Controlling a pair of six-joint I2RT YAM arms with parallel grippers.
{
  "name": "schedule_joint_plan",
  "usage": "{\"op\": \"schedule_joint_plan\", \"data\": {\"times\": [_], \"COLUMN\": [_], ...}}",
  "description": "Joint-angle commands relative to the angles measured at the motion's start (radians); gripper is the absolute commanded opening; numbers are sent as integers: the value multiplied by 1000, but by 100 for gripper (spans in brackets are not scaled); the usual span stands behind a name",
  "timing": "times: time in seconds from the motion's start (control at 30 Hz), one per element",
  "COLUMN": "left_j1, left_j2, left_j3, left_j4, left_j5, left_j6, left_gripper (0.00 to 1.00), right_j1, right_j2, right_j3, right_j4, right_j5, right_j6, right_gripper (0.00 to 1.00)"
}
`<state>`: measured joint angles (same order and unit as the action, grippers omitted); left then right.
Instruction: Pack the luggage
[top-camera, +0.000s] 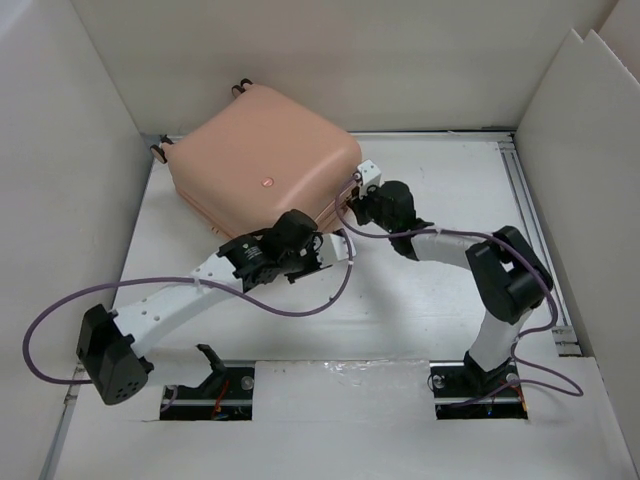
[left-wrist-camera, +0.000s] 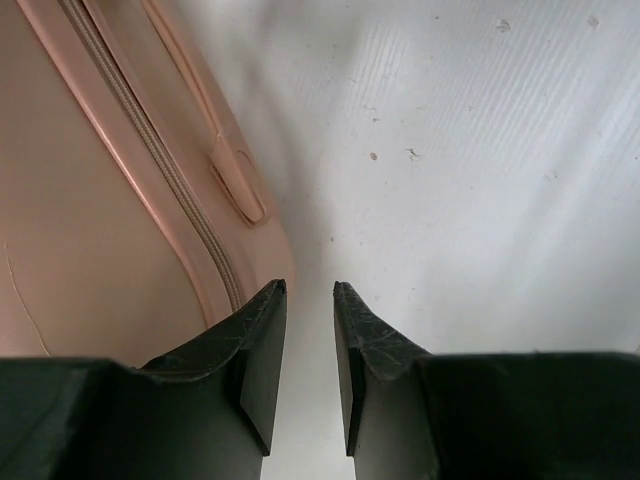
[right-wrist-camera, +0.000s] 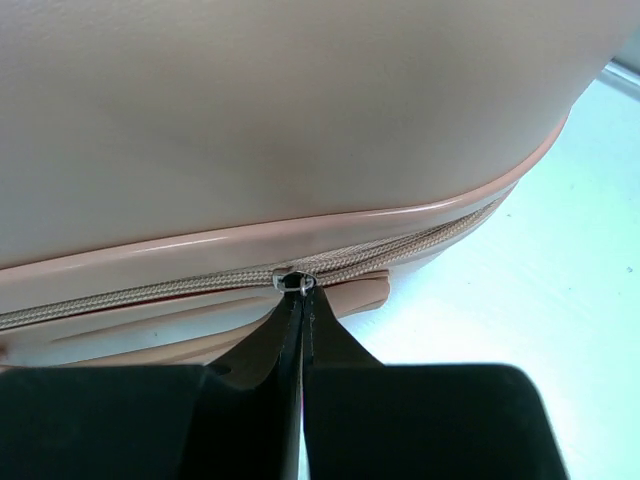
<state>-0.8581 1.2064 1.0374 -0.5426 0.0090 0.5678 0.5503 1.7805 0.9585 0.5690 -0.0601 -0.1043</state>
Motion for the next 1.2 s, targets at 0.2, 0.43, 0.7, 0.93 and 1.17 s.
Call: {"op": "schedule_joint_plan", "data": {"times": [0.2, 0.43, 0.7, 0.93, 1.17], "left_j1": [-59, -59, -68, 7, 25], "left_j2": [200, 445, 773, 863, 970], "left_j3": [151, 277, 458, 443, 454], "left_j4": [65, 205, 374, 348, 230], "left_j5": [-55, -185, -649, -640, -467], "left_j6": [40, -159, -253, -276, -227], "left_gripper": [24, 34, 47, 48, 24], "right_j1": [-161, -211, -220, -230, -230], "right_j2": [83, 125, 125, 125, 145], "right_j3": [193, 240, 218, 227, 237], "right_j4": [0, 81, 143, 143, 143], "right_j5": [-102, -250, -270, -279, -279], "right_j6": [89, 170, 244, 244, 253], "right_gripper": [0, 0, 0, 0, 0]}}
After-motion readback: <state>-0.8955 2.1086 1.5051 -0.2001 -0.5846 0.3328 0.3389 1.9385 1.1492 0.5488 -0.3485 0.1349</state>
